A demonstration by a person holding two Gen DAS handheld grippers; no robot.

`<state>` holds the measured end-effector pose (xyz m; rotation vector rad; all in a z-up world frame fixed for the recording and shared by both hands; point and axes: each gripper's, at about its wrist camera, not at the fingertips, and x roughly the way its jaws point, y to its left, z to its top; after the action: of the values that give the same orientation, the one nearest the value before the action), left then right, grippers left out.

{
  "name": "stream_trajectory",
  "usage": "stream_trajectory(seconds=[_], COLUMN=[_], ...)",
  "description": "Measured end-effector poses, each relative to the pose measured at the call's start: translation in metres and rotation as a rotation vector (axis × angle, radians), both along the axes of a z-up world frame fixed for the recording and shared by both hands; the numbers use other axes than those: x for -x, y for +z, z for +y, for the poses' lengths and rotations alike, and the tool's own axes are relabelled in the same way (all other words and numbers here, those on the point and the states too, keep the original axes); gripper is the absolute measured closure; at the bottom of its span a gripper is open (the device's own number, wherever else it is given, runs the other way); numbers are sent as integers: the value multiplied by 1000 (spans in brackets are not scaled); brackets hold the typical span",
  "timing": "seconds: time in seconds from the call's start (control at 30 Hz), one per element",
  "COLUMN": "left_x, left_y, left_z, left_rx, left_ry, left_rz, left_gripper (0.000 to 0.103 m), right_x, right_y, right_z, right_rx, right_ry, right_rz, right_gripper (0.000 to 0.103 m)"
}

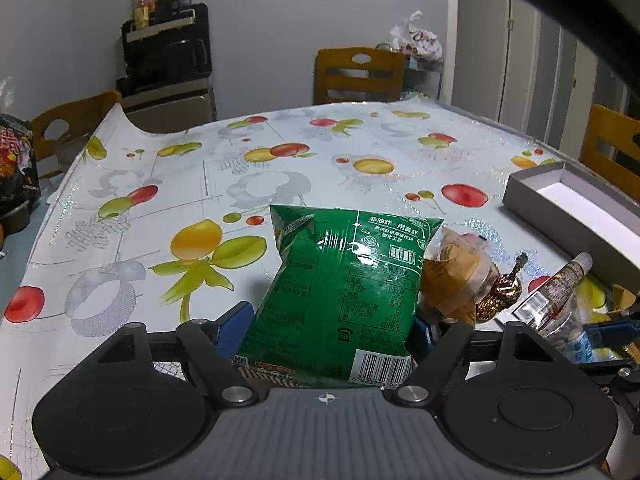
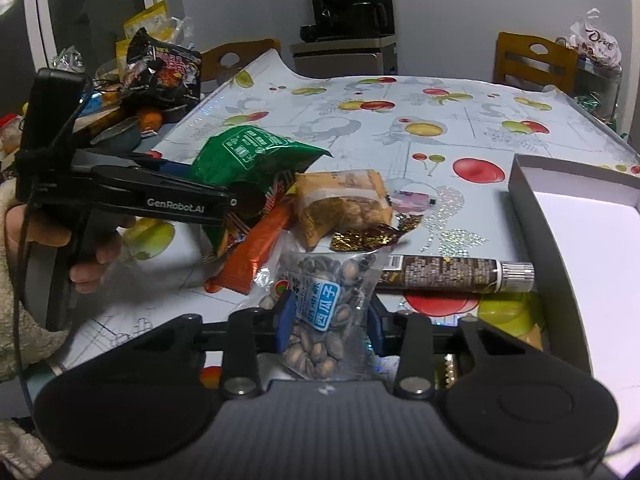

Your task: Organize snacks

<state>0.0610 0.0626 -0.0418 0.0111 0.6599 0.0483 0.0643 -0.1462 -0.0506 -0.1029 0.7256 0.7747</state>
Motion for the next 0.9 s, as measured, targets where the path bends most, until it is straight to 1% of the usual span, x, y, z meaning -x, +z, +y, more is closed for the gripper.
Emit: stream_trajectory(seconds=[0.07, 0.17, 0.4, 0.73, 0.9], left_x=[4, 8, 15, 20, 25], left_y=[3, 10, 22, 40, 52], left_z=[0, -2, -7, -12, -20], left_rx=[1, -11, -15, -15, -14], left_ry=[-4, -9, -14, -25, -43], left_rz=[-17, -43, -75, -112, -148], left_gripper=[26, 27, 27, 27, 27], right_x=[0, 2, 8, 10, 7], right_y=[2, 5, 11, 35, 50], right_z=[-2, -5, -9, -23, -37], right_rx=[-23, -46, -71, -116, -156], right_ry=[1, 0, 1, -28, -58], right_rz=[11, 3, -25, -84, -103], right_gripper=[72, 75, 78, 80, 80])
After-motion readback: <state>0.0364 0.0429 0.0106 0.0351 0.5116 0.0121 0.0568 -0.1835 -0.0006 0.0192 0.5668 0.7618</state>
